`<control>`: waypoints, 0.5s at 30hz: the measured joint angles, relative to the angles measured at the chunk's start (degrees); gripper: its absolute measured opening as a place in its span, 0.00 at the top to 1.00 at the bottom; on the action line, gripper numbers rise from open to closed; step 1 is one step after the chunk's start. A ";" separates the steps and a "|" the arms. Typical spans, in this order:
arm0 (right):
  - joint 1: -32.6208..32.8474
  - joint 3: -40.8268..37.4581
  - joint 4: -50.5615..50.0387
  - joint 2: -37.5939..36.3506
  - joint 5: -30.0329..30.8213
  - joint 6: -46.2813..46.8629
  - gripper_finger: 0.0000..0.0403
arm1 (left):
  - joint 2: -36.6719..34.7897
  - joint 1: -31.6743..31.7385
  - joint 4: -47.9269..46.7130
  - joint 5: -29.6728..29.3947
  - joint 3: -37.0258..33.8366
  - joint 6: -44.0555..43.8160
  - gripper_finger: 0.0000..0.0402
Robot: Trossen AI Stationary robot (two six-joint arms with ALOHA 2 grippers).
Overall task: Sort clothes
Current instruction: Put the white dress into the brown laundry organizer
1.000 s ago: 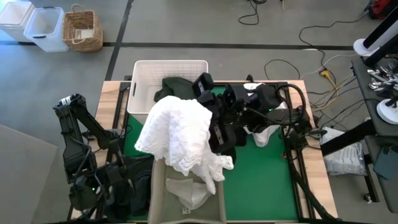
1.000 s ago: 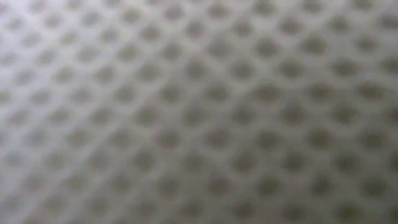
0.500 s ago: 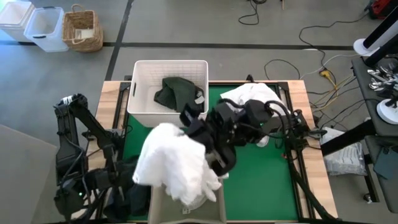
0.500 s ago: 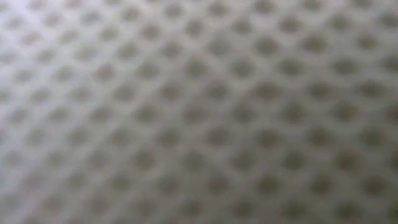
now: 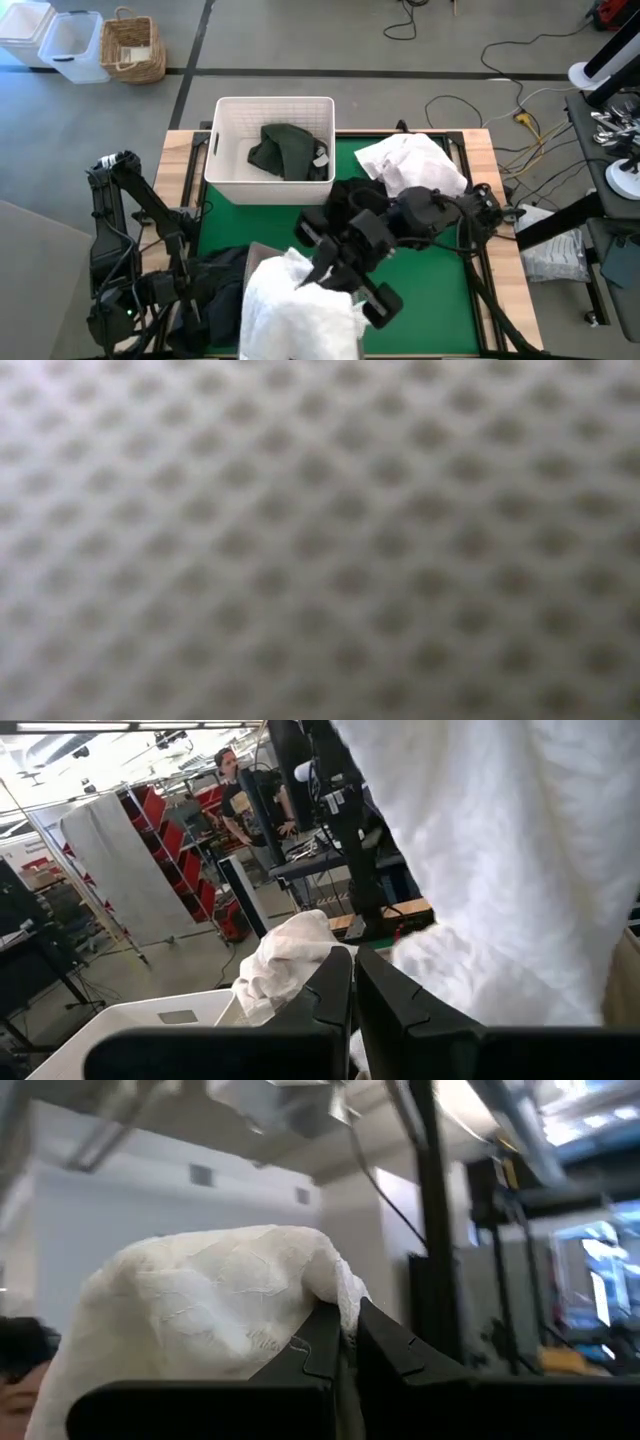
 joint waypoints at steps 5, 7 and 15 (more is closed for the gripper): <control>-0.23 0.01 -6.45 -0.02 7.85 -1.69 0.97 | 0.02 -0.03 -0.01 0.74 0.00 -0.44 1.00; -0.39 -0.01 -8.59 0.00 10.40 -2.01 0.97 | 0.03 -0.21 -0.02 2.04 0.00 -1.19 1.00; -0.56 -0.01 -15.98 -0.04 14.87 -0.15 0.97 | 0.04 -2.70 0.49 4.68 0.00 -3.21 1.00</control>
